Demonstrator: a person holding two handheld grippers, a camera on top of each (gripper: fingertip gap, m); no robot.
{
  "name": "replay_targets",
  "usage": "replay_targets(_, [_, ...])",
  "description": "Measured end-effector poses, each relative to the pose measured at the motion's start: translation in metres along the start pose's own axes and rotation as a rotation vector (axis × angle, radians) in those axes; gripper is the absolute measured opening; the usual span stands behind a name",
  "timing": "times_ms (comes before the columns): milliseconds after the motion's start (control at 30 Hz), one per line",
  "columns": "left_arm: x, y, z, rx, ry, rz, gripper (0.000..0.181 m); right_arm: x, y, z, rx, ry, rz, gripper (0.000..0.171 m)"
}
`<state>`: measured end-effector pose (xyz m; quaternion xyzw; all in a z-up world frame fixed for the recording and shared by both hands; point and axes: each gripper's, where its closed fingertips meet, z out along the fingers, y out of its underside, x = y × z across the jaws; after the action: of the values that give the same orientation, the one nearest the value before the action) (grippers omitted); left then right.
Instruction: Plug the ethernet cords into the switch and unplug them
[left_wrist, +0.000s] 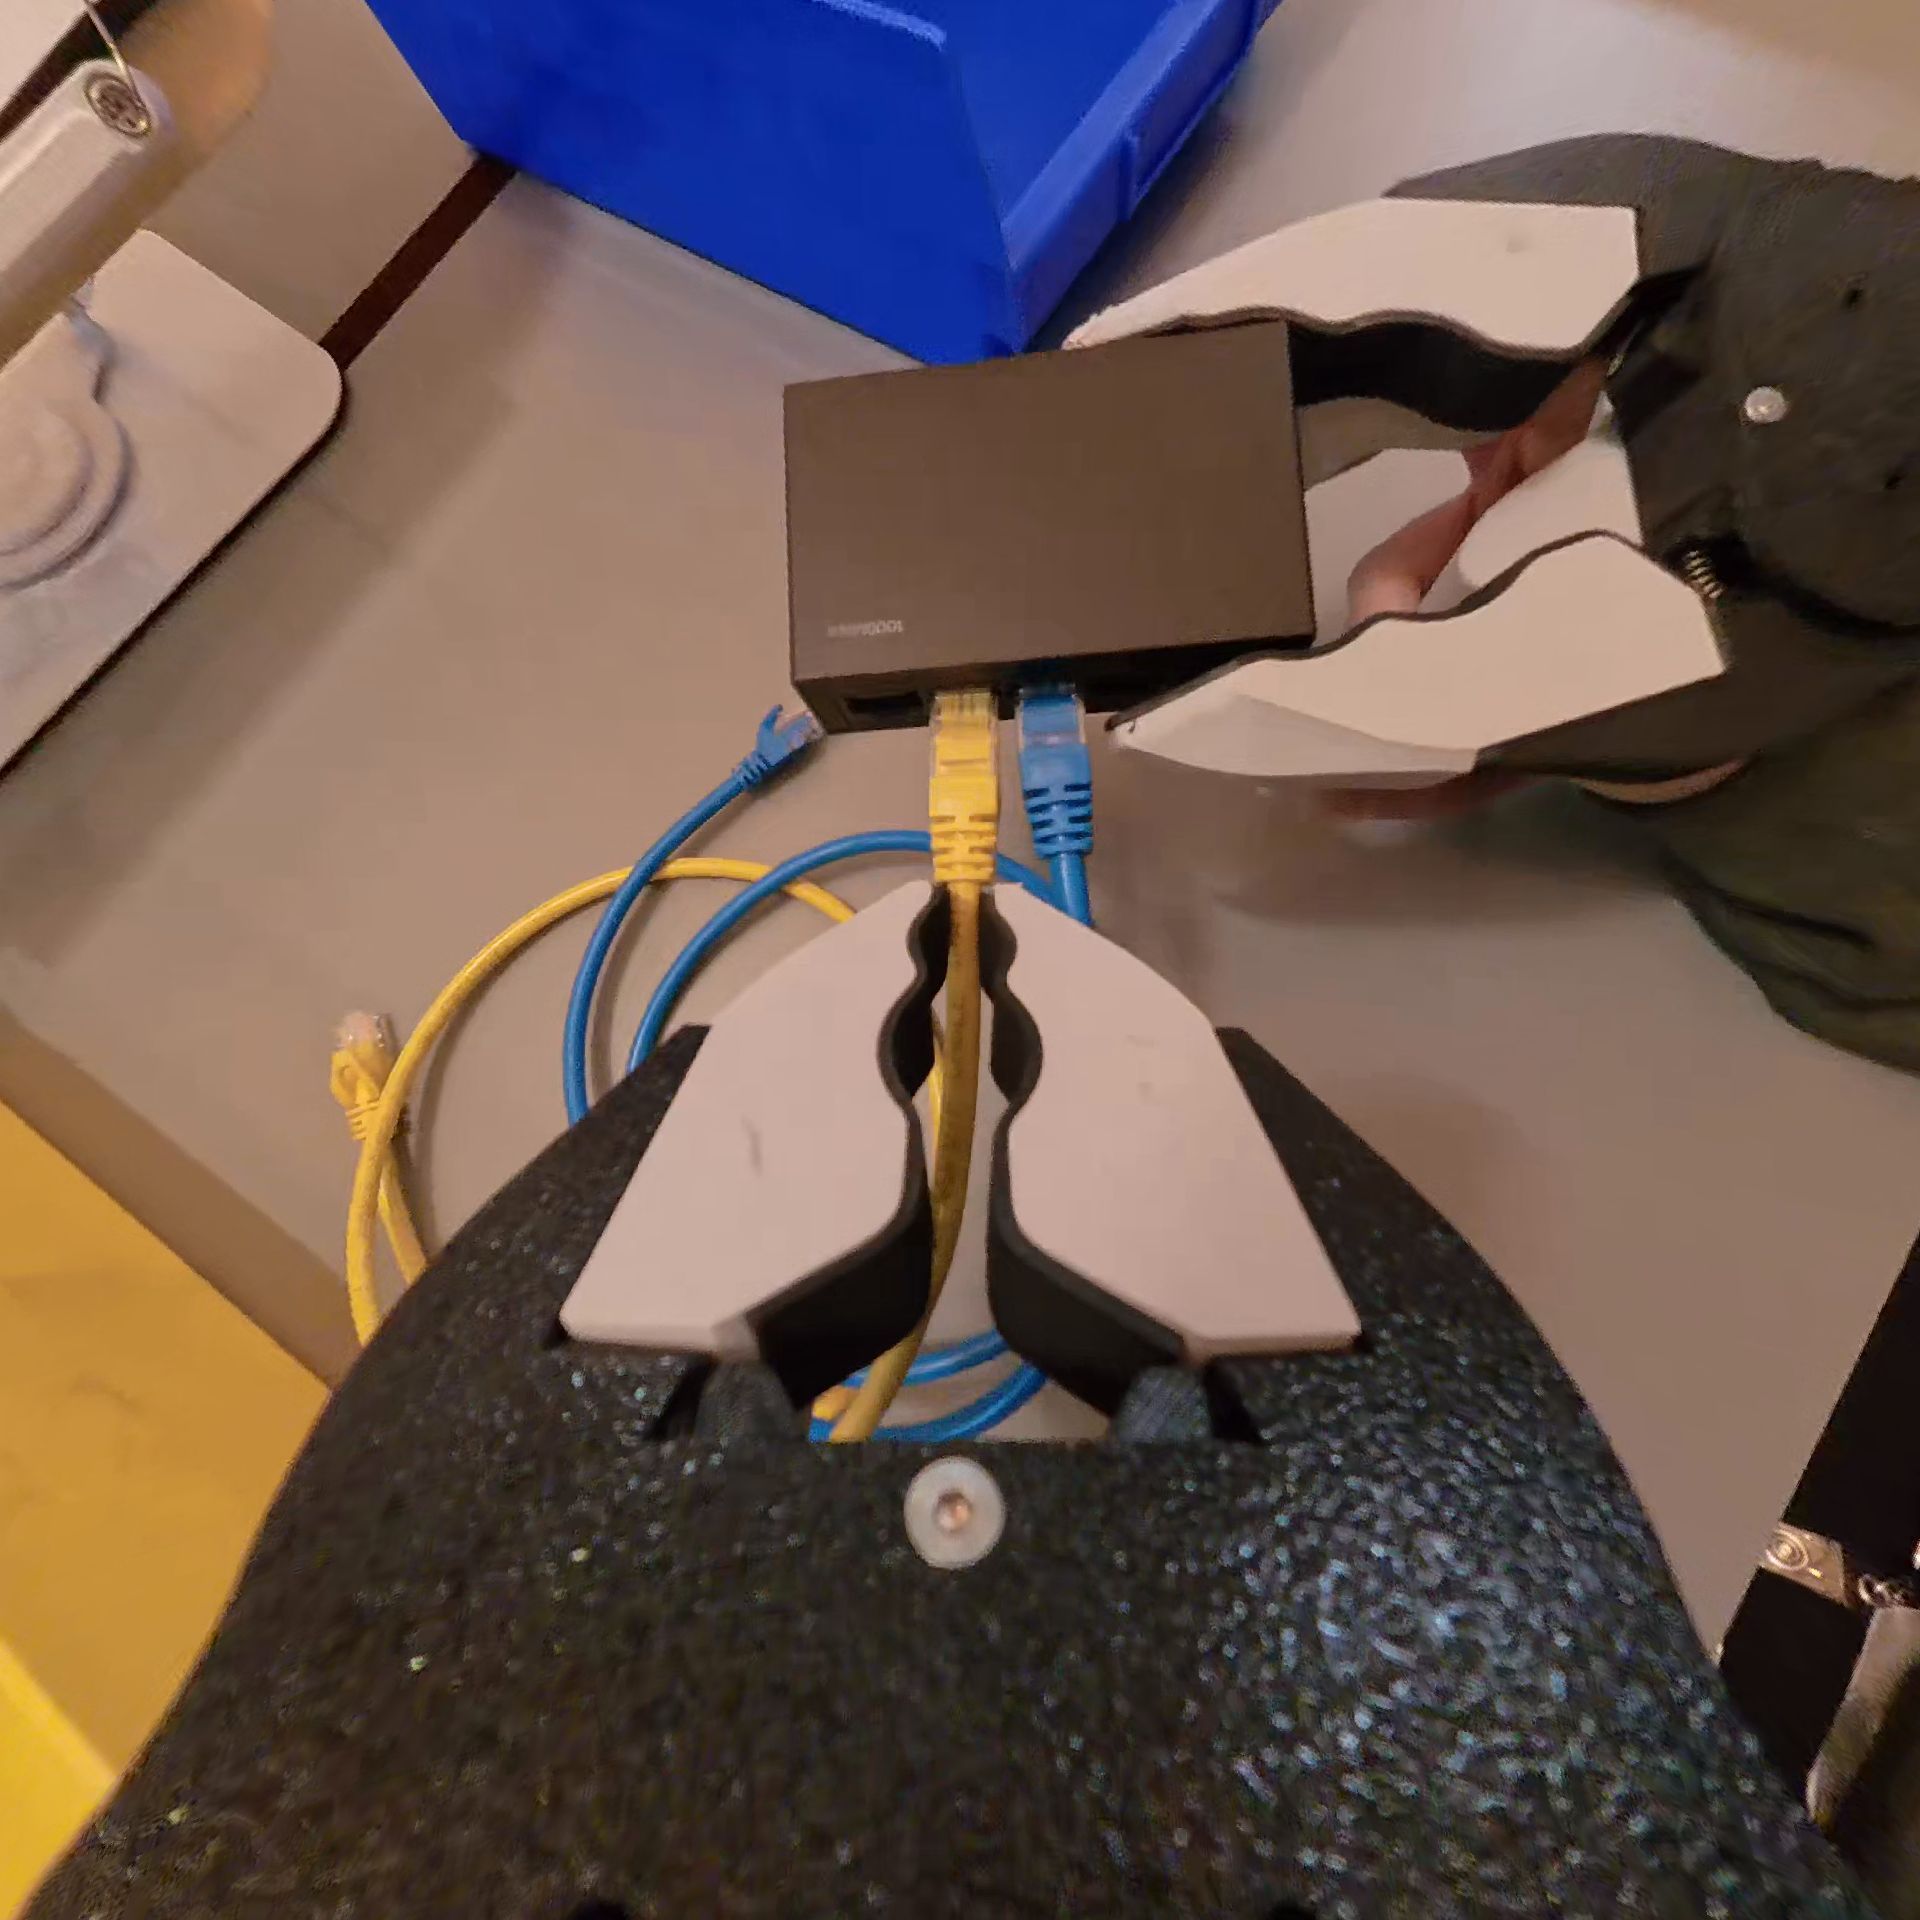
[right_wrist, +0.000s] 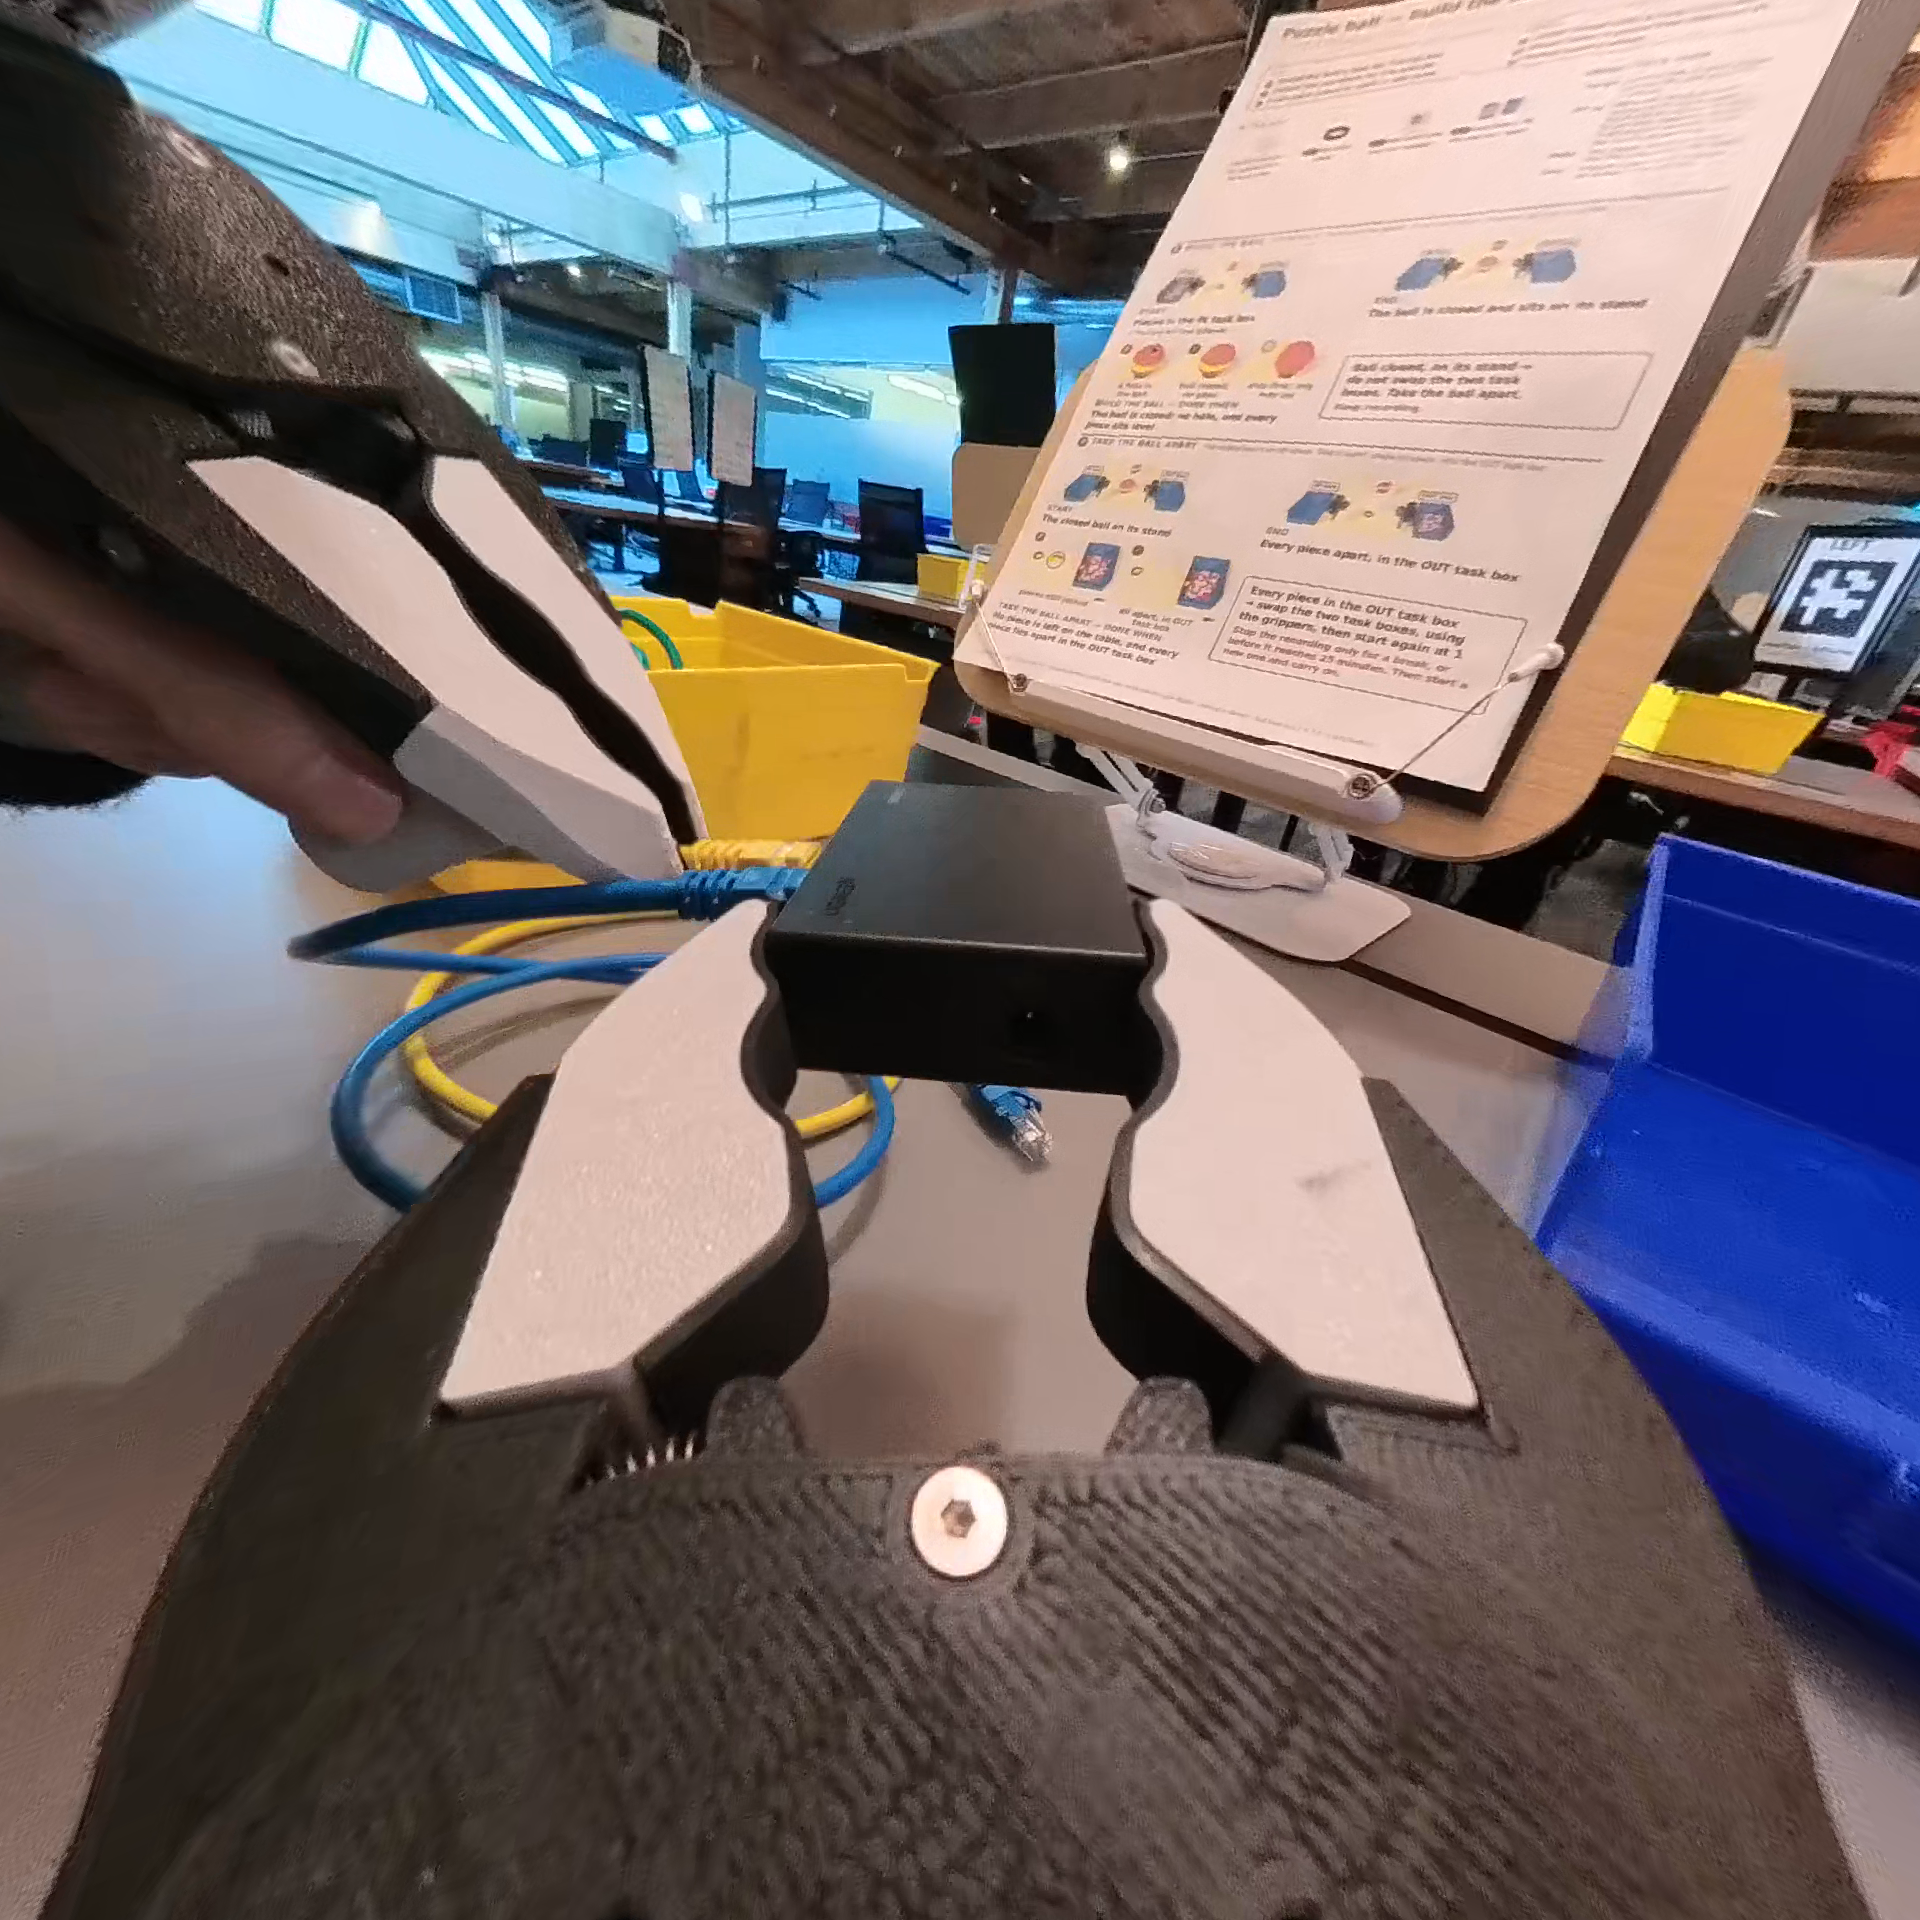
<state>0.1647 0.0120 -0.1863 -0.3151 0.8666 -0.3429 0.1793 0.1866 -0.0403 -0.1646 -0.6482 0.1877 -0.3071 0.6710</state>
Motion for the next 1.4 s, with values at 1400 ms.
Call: replay_targets(1400, [-0.216, 0.109, -0.096, -0.117, -0.465, 0.628, 0.063, 0.006, -0.001, -0.001, 0.019, -0.056, 0.198, 0.062])
